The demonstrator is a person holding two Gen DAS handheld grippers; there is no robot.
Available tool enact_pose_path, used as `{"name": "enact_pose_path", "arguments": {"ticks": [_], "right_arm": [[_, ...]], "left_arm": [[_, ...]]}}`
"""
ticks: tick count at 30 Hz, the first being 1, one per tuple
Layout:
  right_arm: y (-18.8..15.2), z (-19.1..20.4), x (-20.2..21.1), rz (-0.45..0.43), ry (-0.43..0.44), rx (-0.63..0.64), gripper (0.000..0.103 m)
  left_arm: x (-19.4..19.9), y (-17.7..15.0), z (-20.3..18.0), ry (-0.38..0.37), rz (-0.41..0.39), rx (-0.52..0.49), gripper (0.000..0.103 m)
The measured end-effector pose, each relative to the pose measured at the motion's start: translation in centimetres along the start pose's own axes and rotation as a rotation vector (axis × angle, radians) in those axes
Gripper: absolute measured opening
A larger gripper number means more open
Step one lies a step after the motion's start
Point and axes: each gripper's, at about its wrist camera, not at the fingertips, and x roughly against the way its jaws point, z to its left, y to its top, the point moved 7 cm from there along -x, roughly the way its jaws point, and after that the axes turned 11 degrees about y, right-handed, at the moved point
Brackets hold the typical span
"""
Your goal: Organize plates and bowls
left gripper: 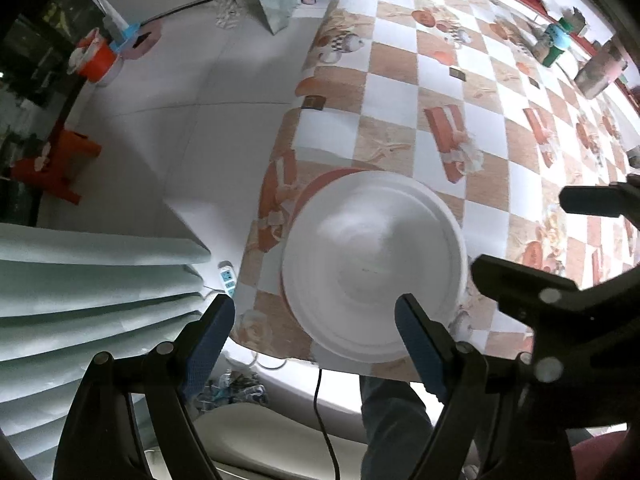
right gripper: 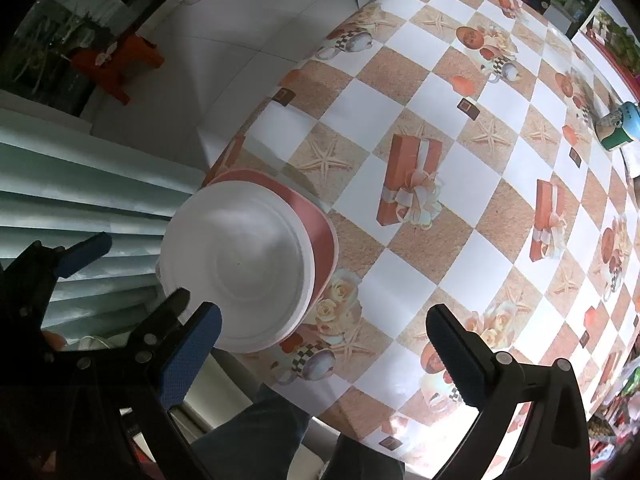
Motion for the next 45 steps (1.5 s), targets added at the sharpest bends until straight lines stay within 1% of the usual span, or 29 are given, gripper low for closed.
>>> {"name": "enact_pose_path", "arguments": {"ticks": [8,25,45], "right_arm": [[-0.1,0.2,0.1,0.009,-0.014,0.002,0.103],[-0.3,0.3,0.1,0.010,-0.010,-0.004,0.103],[-0.3,0.1,0.0,0.020,-0.010,-0.003,0.103]], "left_arm": [[0.3,-0.4,-0.4,-0.015,0.006,-0.001,0.085],[0.7,-0.1,-1.0,-0.002,-0.002,-0.032,0.085],[0.4,0.1,-1.3,0.006,0.008,-0.047,0.085]]}}
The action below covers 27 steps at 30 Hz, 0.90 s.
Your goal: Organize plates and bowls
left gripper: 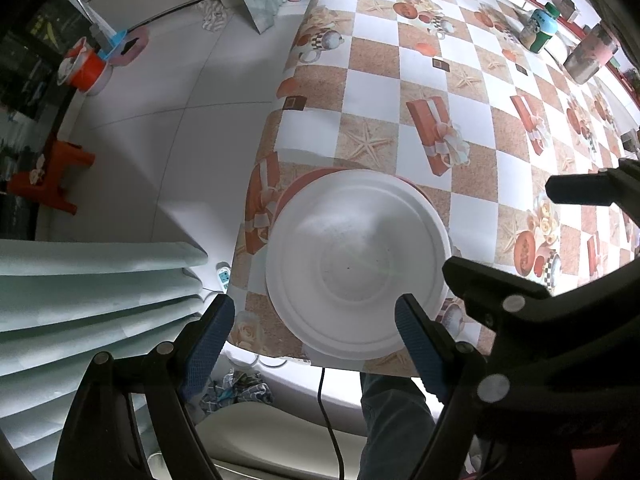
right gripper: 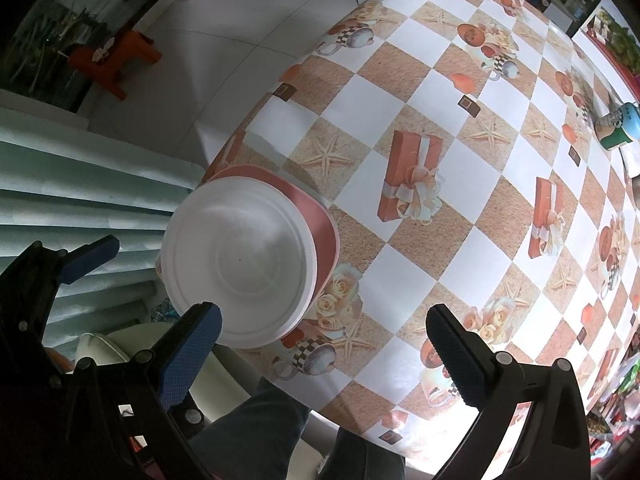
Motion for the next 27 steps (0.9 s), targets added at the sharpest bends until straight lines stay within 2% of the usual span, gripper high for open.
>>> {"name": "enact_pose_path", "arguments": {"ticks": [10,23,27], "right_arm": [[0.01,0.24,-0.07,-0.001,-0.018,0.029,0.103],[0.11,0.03,-0.29,0.005,0.009,0.039,0.103],[0.17,-0.28,-0.28,0.004,0.022,0.037,0.103]], "left_arm": [[-0.11,-0.16,-0.05,0.003,0.005,0.006,0.085],[-0.52,-0.27,0.03,0.028,0.034,0.018,0.085],[-0.10,0.38,-0.35,-0.009,0.002,0.033,0.085]]}}
